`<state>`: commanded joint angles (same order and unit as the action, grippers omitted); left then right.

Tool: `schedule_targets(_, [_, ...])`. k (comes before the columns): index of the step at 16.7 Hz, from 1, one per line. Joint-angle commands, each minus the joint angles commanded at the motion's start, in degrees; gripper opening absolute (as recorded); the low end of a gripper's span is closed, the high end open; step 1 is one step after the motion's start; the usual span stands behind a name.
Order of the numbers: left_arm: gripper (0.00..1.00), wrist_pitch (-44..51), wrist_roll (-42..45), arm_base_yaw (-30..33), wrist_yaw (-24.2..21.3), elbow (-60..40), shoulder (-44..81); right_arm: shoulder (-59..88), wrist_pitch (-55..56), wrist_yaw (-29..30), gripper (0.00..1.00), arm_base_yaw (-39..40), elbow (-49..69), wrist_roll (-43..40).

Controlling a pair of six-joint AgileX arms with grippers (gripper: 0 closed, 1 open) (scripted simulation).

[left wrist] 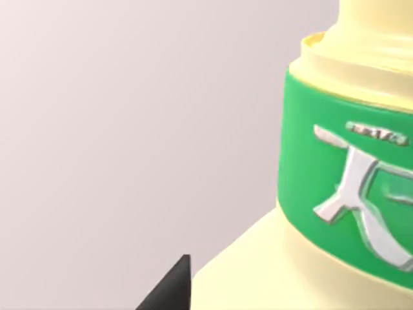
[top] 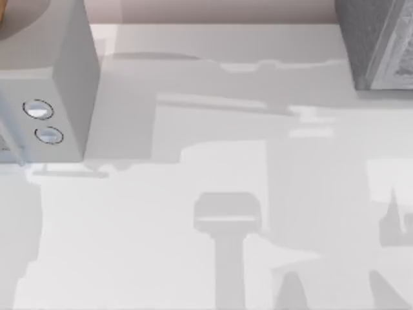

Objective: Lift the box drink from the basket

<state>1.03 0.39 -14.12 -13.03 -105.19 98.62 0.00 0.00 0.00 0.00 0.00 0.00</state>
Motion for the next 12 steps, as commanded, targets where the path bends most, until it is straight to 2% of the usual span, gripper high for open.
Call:
schedule_targets(4, [0.0, 6.08, 0.55, -0.05, -2.69, -2.88, 1.78, 0.0, 0.0, 0.0, 1.0, 0.0, 0.0, 0.0])
schedule_targets(9, [0.0, 6.04, 0.63, 0.11, -2.61, -2.69, 1.6, 0.0, 0.0, 0.0, 1.0, 0.0, 0.0, 0.0])
schedule_targets(12, [0.0, 6.29, 0.33, 0.57, -2.11, 0.71, -0.86, 0.0, 0.0, 0.0, 1.0, 0.0, 0.0, 0.0])
